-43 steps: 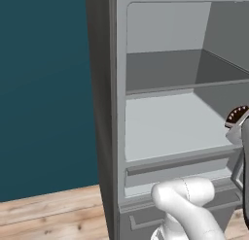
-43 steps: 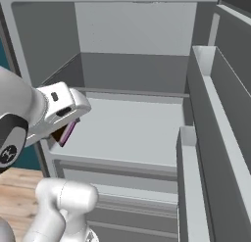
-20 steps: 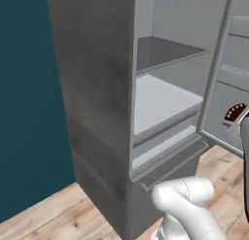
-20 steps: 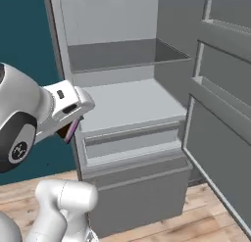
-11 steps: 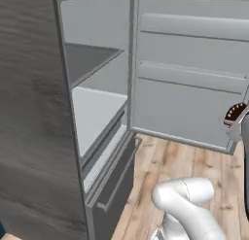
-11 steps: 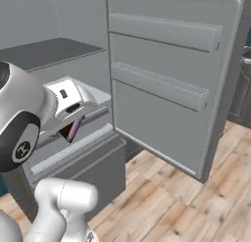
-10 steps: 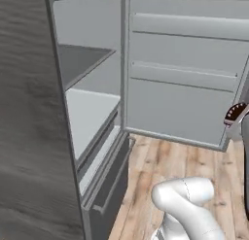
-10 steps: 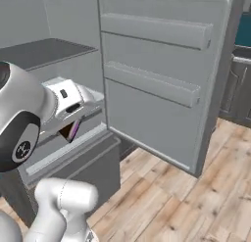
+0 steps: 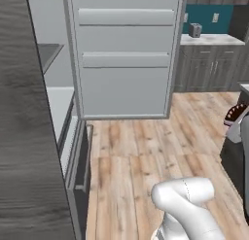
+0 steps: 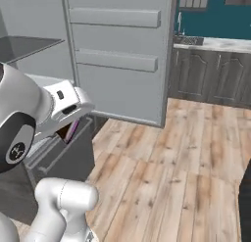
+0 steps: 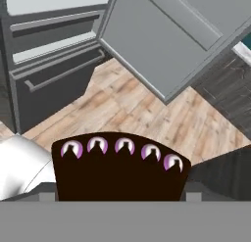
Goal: Take the cakes from the fridge and place them on the empty tray on the dining counter.
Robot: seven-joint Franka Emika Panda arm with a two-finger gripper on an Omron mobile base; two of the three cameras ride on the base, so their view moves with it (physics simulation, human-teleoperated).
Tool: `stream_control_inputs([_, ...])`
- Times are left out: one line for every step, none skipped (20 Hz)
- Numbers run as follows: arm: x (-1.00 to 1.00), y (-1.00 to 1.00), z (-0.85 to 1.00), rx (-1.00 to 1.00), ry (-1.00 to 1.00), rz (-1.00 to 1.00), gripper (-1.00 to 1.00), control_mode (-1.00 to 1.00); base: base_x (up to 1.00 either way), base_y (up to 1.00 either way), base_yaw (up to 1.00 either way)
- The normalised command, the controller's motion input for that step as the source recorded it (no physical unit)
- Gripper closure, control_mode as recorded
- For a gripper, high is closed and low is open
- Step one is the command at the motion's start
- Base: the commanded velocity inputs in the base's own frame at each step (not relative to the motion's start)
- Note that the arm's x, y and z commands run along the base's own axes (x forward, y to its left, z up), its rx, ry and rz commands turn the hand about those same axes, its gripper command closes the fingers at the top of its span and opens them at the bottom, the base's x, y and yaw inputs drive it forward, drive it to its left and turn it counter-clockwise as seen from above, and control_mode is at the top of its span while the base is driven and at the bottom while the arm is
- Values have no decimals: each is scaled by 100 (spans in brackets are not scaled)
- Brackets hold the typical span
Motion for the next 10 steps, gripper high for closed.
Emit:
stream_control_inputs([0,0,0,0,0,0,100,100,-100,35,-48])
stream_control_inputs([0,0,0,0,0,0,100,100,-100,23,-47])
stream_control_inputs([0,0,0,0,0,0,100,100,-100,7,-44])
stream_control_inputs([0,0,0,0,0,0,100,100,-100,0,-42])
stream_control_inputs([0,0,0,0,0,0,100,100,-100,0,-41])
stream_control_inputs([0,0,0,0,0,0,100,100,-84,-14,-41])
stream_control_inputs([0,0,0,0,0,0,100,100,-77,-23,-40])
stream_control_inputs([0,0,0,0,0,0,100,100,-62,-43,-39])
stream_control_inputs([0,0,0,0,0,0,100,100,-59,-63,-39])
stream_control_inputs([0,0,0,0,0,0,100,100,-61,-74,-36])
